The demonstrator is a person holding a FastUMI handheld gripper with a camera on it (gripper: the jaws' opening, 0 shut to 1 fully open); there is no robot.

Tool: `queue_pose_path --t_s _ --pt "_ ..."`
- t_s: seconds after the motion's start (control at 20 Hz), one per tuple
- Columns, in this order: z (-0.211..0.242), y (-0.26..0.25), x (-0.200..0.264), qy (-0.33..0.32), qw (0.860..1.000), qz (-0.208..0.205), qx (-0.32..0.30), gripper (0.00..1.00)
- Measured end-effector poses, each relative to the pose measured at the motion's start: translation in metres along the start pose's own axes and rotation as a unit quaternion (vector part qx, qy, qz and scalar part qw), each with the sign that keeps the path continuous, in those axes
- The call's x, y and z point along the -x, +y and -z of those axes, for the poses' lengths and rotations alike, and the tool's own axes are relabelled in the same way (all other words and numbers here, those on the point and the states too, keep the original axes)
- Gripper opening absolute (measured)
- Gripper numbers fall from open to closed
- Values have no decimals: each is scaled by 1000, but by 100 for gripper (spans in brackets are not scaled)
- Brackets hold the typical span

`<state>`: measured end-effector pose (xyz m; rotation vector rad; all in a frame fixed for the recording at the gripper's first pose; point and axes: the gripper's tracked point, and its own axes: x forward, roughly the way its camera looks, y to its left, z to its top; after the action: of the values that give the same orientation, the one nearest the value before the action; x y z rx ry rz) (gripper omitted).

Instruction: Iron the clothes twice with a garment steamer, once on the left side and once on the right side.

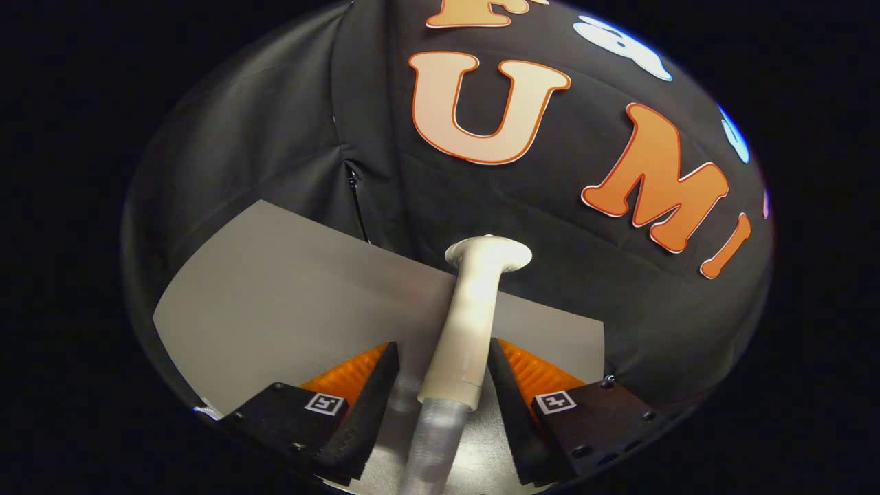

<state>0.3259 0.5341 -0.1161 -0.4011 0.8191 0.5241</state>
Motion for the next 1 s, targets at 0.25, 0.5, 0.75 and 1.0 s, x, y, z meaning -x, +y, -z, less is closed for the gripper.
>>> queue_pose_path --t_s 0.25,0.5,0.75,1.0 --pt "-6 -20 -5 -9 1000 27 13 66" --pt "-8 -25 15 -36 999 34 20 46" --pt "-9 -18 40 -85 996 25 20 45" --pt "-17 -10 87 -164 986 7 7 45"
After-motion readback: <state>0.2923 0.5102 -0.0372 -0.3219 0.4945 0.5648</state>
